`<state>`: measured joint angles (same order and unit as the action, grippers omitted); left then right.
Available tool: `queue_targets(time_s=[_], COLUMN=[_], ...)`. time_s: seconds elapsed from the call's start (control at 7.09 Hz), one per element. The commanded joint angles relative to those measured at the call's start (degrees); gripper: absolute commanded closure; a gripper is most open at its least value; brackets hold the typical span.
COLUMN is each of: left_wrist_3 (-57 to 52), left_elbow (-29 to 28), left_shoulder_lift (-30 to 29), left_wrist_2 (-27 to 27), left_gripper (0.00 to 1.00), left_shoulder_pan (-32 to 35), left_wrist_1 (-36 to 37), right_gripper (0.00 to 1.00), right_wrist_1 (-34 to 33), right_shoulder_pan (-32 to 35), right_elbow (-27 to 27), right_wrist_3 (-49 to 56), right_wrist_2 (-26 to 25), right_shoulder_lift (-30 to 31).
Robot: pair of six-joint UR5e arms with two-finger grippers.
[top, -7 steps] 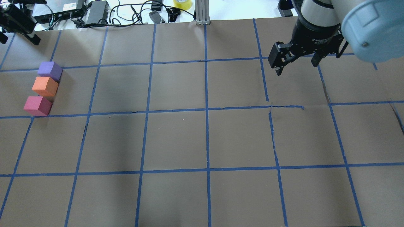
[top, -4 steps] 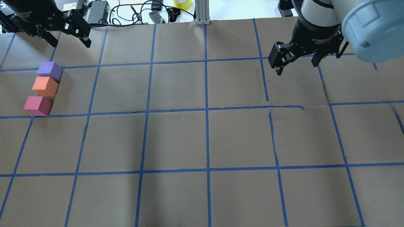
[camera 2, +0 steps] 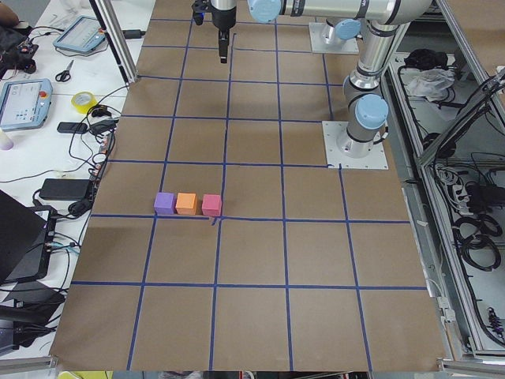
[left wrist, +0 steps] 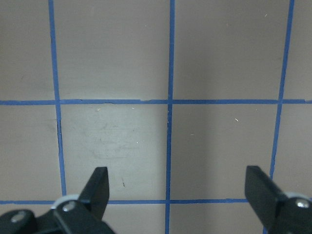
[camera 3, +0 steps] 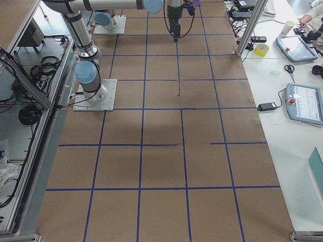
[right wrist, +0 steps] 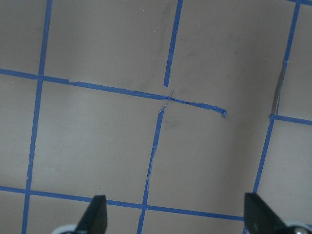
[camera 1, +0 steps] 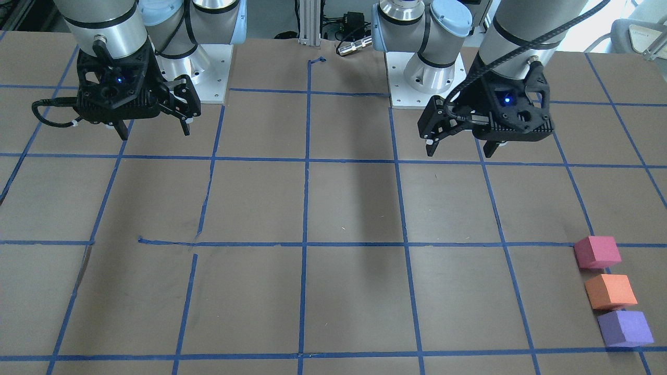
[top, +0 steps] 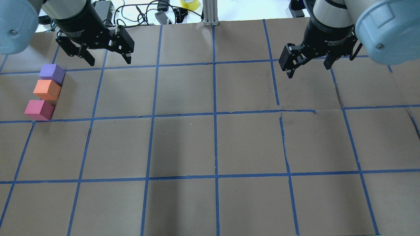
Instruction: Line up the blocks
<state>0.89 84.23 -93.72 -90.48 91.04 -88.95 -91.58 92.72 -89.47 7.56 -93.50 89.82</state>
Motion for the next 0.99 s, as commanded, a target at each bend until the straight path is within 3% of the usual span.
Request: queue_targets(time_s=[0.0,0.85], left_wrist_3=[0.6,0.87], left_elbow=[1.46,1.82], left_shoulder_lift=[0.9,1.17], left_wrist_2=[-0.75,0.21], left_gripper=[0.0,0.0], left_shoulder_pan=[1.24,0.63], left_wrist_1=[0.01,0.09], right_gripper=[0.0,0.0], right_wrist_1=[0.0,0.0], right_shoulder_pan=[0.0,0.0], right_elbow=[0.0,0.09], right_wrist_3=[0.0,0.0], right_wrist_2=[-0.01,-0.01], right_shoulder_lift=[0.0,0.0])
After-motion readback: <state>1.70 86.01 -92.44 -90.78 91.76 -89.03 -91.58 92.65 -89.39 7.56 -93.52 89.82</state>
